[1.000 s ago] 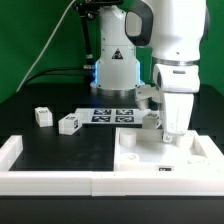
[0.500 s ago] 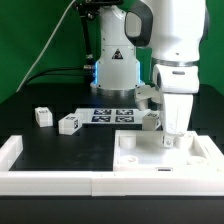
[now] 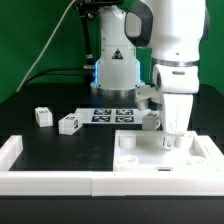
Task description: Assemble one leg
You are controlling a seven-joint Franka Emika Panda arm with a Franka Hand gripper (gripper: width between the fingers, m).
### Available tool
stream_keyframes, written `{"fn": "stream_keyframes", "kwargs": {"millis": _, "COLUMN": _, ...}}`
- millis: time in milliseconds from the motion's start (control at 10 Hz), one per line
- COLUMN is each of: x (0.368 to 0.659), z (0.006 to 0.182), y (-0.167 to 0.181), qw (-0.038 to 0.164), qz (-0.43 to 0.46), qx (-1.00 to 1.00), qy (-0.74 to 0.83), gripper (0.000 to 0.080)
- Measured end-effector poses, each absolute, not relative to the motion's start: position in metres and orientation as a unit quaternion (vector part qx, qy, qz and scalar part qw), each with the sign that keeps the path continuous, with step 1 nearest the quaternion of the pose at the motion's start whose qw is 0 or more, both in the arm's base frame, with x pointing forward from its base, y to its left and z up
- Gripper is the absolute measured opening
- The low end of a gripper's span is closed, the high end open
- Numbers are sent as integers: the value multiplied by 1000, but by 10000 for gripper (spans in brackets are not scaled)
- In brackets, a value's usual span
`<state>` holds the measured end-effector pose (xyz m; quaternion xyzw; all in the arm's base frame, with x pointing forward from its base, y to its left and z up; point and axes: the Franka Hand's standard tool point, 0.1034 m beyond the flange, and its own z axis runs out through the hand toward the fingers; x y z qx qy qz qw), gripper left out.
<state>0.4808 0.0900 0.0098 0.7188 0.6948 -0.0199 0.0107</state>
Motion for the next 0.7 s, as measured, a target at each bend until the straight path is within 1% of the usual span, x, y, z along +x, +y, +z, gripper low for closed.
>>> {"fn": "stream_keyframes", "kwargs": {"millis": 100, "x": 477, "z": 15, "y": 91, "qw": 12, "qz": -20, "qx": 733, "qy": 680, "gripper": 649}}
{"fn": "stream_keyframes", "kwargs": {"millis": 300, "x": 462, "z": 31, "y": 91, "qw": 19, "qz": -10, "qx": 751, "qy": 660, "gripper": 649}}
{"fn": "stream_keyframes", "kwargs": {"millis": 500, "x": 447, "z": 38, "y": 95, "qw": 20, "qz": -14, "qx": 786, "qy": 618, "gripper": 649}}
{"fn": "stream_keyframes", "kwargs": {"millis": 600, "x": 442, "z": 38, "y": 98, "qw": 19, "qz": -10, "qx": 796, "qy": 605, "gripper": 649}}
{"fn": "stream_keyframes", "kwargs": {"millis": 700, "x": 443, "z": 37, "y": 97, "qw": 19, "qz": -11, "qx": 796, "qy": 604, "gripper": 649}}
